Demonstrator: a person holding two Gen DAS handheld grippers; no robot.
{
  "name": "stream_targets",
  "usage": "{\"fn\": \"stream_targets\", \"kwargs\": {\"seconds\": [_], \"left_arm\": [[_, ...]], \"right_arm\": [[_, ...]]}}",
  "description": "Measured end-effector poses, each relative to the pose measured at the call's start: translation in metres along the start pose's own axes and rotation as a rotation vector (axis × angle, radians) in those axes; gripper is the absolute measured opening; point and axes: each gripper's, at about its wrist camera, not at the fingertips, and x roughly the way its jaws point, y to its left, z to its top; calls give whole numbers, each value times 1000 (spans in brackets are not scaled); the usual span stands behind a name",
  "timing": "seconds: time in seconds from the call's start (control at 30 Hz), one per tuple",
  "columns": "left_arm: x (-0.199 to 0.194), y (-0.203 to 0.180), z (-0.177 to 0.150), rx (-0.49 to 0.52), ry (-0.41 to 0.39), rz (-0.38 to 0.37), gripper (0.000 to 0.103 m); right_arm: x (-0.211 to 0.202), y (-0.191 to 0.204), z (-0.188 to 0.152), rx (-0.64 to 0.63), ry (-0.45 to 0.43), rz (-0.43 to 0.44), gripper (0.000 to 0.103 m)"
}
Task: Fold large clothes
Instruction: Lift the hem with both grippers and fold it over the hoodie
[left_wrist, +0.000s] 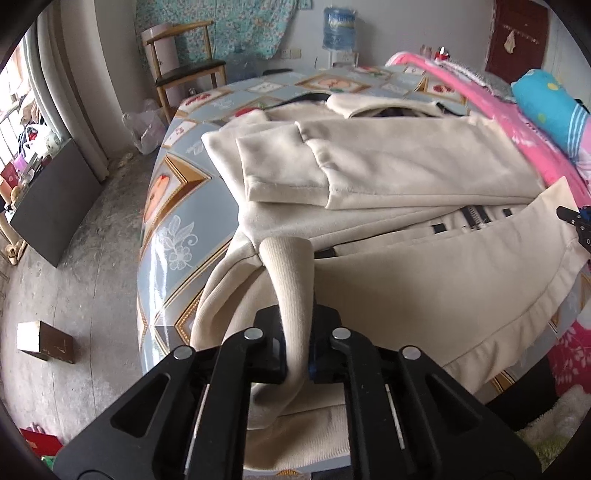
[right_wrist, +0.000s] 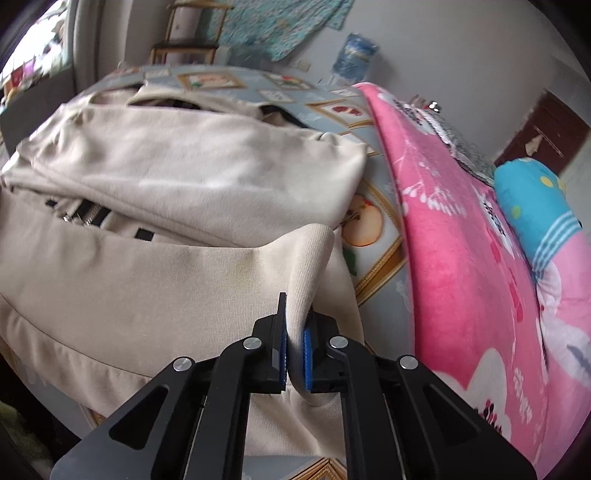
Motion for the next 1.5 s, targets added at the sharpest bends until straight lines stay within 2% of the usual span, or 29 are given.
{"fn": "stream_targets", "kwargs": {"seconds": [0.27, 0.53, 0.77, 1.07, 1.3, 1.5], "left_arm": [[-38, -11, -19, 52, -67, 19, 6], [-87, -17, -34, 20, -189, 41, 5], [-121, -24, -31, 30, -294, 61, 5], [-133, -17, 1, 43, -357, 59, 5], [-131, -8, 48, 39, -413, 61, 5], [-117, -1, 94, 42, -451, 68, 5]], "right_arm": [[-36, -8, -15, 118, -110, -4, 6], [-70, -22, -31, 211, -202, 22, 6], [-89, -30, -31, 250, -265, 27, 6], [-96, -42, -8, 273, -325, 30, 6], [-94, -50, 32, 245, -392, 22, 6], [-71, -57, 81, 221, -414, 29, 6]]}}
